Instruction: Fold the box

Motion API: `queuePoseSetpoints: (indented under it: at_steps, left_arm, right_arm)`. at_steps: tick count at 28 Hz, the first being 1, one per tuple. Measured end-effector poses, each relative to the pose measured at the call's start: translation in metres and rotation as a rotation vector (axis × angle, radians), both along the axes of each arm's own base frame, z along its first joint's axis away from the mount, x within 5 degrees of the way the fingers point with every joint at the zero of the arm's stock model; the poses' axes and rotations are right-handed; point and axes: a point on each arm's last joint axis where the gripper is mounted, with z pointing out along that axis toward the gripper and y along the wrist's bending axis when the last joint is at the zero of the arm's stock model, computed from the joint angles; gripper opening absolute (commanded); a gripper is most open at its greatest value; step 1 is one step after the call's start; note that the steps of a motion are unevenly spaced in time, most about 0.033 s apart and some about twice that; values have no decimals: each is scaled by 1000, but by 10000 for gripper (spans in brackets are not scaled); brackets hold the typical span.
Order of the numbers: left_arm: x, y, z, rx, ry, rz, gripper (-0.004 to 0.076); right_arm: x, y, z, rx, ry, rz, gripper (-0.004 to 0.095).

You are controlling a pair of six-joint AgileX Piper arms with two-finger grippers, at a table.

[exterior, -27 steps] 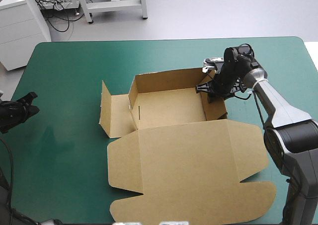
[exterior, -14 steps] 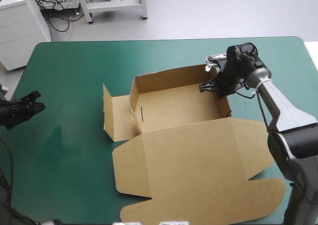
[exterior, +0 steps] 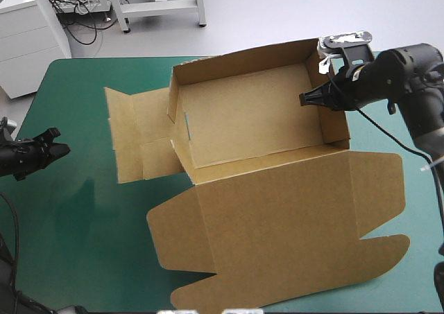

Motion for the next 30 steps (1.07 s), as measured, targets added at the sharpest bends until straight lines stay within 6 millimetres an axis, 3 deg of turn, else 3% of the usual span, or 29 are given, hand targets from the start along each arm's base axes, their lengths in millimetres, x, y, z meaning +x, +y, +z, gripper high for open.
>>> queuePoseSetpoints:
  at_steps: [5,8,13,15,21,27,30]
  left_arm:
    - [1,-2,2,-2,-39,-32,40]
    - [3,-4,6,-15,-85,-59,181]
    - [3,-6,8,-26,-108,-76,501]
    - [3,-7,8,-31,-107,-79,570]
    - [4,-22,9,-74,-95,-174,578]
    - [13,-66,10,-120,-82,-354,578]
    - [19,-102,11,-133,-79,-474,578]
  right_arm:
    - [-33,-5,28,60,-83,23,-4]
    - [-42,-7,35,70,-109,25,-4]
    - [-43,-8,36,70,-112,24,-4]
    - [-43,-8,36,71,-112,25,-4]
    - [-45,-4,36,110,-103,44,-4]
    - [-42,4,36,161,-106,102,-4]
    - [-27,7,29,151,-111,101,-4]
